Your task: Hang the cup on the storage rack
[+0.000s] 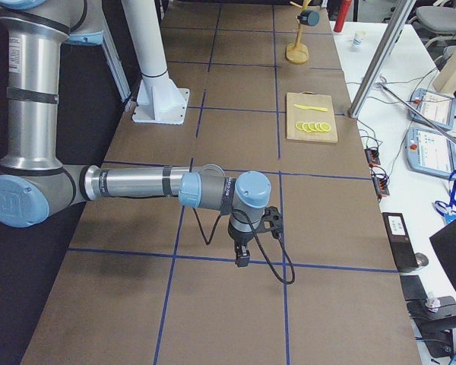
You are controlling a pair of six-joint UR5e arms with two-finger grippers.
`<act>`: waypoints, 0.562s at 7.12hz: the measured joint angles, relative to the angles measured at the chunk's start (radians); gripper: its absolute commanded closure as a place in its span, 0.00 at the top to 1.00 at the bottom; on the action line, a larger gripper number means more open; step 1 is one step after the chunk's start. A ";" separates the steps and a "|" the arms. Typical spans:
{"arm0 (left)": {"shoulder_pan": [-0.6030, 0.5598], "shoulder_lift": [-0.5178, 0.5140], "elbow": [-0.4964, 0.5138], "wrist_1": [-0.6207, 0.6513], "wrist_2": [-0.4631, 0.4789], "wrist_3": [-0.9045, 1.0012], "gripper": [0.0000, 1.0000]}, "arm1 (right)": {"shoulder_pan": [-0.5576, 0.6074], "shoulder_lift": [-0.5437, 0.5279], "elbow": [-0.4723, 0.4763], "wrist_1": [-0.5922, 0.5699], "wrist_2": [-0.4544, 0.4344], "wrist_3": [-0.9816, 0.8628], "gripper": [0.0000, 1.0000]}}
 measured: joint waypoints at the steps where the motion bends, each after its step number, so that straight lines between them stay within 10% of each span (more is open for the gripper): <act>1: -0.001 0.001 -0.004 0.001 -0.002 0.004 1.00 | 0.000 0.000 -0.001 0.000 0.000 0.003 1.00; 4: -0.002 0.006 -0.011 -0.016 -0.007 -0.002 1.00 | 0.000 -0.001 -0.002 -0.001 0.000 0.023 1.00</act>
